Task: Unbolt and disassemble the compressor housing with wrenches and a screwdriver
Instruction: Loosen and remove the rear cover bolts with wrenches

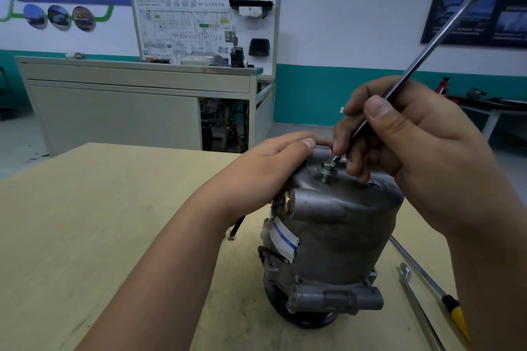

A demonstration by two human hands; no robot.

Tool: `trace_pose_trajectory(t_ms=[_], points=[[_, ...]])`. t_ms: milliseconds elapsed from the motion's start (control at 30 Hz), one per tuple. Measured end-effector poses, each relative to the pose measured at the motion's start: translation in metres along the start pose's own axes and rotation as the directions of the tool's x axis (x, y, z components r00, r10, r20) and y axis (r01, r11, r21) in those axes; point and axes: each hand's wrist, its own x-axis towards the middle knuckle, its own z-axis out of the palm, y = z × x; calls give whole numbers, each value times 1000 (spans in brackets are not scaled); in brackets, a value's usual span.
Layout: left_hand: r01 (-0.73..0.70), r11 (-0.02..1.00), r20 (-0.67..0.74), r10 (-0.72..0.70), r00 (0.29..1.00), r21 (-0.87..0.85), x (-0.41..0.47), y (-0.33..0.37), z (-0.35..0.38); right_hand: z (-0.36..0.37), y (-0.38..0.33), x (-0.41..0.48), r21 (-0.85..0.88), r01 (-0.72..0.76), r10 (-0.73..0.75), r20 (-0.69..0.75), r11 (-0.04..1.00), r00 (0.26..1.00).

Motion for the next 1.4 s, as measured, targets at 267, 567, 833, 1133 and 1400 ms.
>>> trace_pose_trajectory(t_ms=[267, 567, 833, 1133, 1400], points=[[16, 999, -11, -15, 1000, 34, -1, 1, 0, 1, -2, -2, -72, 39, -36, 45, 997, 998], [-68, 997, 9, 69, 998, -36, -3, 2, 0, 3, 0, -3, -128, 52, -48, 28, 990, 998], [-71, 992, 34, 75, 997, -101, -11, 3, -13, 12, 11, 2, -83, 37, -45, -107, 996, 993], [17, 998, 245, -31, 969, 59, 8, 17, -33, 5, 12, 4, -7, -54, 52, -135, 999, 990], [-27, 999, 206, 19, 978, 36, 2, 6, -30, 5, 1, 1, -127, 10, -19, -69, 992, 997]])
